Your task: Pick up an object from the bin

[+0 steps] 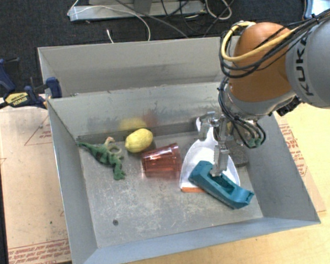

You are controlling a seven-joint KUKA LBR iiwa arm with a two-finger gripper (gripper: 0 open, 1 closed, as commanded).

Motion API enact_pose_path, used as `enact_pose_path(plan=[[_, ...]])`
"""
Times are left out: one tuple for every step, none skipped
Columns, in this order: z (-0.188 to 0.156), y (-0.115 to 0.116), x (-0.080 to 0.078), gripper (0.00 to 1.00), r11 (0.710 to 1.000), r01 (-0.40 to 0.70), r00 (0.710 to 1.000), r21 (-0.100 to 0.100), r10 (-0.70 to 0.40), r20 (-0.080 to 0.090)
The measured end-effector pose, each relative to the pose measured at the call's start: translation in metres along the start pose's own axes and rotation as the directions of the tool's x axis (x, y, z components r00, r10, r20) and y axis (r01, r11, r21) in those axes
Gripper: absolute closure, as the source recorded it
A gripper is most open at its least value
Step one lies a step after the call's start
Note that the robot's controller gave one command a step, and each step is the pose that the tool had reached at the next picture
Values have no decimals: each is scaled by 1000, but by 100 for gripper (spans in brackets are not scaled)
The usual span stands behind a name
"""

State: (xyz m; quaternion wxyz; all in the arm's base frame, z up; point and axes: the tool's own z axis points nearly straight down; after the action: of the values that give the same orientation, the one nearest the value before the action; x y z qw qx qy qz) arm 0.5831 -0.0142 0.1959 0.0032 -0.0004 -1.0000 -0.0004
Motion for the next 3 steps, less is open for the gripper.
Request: enact_pose_path(plan=[[-5, 0, -1, 0, 1000, 1, 1000, 0, -1, 8], [78, -16, -38, 0, 951, 309, 951, 1, -309, 7], [89, -16, -45, 0, 919, 393, 919, 1, -393, 7]])
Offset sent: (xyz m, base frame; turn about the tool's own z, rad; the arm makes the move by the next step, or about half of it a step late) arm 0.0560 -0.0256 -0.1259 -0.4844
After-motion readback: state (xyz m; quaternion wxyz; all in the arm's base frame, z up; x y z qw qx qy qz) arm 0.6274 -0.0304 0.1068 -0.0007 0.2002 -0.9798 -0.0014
